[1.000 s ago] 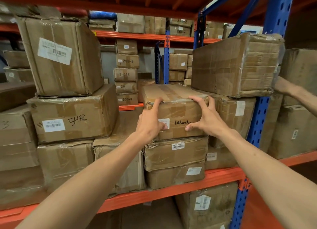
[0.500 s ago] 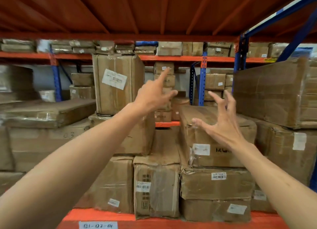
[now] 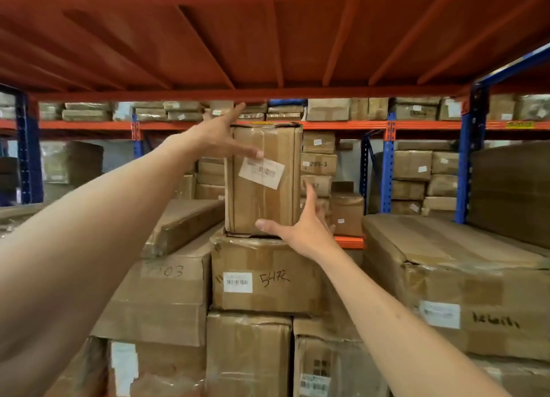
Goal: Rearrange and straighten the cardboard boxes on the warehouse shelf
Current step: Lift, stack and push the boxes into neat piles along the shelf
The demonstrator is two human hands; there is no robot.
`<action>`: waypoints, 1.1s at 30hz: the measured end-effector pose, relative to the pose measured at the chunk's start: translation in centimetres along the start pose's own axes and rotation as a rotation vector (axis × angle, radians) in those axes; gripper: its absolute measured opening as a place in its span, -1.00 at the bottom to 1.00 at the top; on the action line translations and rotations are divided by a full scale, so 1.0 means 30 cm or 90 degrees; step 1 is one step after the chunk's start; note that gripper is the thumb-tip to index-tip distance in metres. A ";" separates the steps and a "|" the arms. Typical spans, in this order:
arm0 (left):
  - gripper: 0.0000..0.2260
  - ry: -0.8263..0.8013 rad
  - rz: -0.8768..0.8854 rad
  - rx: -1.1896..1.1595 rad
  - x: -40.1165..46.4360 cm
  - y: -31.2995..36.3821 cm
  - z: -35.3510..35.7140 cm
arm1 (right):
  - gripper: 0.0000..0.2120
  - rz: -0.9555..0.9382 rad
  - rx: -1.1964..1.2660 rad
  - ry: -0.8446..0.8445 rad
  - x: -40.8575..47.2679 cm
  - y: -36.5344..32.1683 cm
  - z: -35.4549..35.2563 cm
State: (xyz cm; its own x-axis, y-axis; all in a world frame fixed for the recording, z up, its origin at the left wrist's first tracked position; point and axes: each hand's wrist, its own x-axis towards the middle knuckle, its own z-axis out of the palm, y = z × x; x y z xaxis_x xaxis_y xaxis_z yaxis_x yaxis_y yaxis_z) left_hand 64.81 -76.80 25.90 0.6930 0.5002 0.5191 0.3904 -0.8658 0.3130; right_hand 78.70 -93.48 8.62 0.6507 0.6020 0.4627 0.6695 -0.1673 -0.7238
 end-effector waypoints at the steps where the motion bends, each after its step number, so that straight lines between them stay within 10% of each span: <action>1: 0.25 -0.022 0.025 -0.035 0.014 -0.022 0.015 | 0.40 0.020 -0.020 -0.004 0.014 -0.009 0.021; 18: -0.12 0.003 0.318 -0.227 -0.068 0.289 0.015 | 0.44 -0.015 -0.068 0.331 -0.104 0.004 -0.031; 33: -0.13 -0.031 0.316 -0.294 -0.183 0.653 0.230 | 0.47 0.033 -0.071 0.250 -0.363 0.228 -0.407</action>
State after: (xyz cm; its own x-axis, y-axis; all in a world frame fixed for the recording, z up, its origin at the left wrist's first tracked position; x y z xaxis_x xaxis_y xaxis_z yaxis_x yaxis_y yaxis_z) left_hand 72.82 -96.61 23.69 0.7544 0.0345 0.6555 -0.2722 -0.8923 0.3601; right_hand 80.55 -110.71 4.86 0.7574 0.2507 0.6029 0.6529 -0.2859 -0.7014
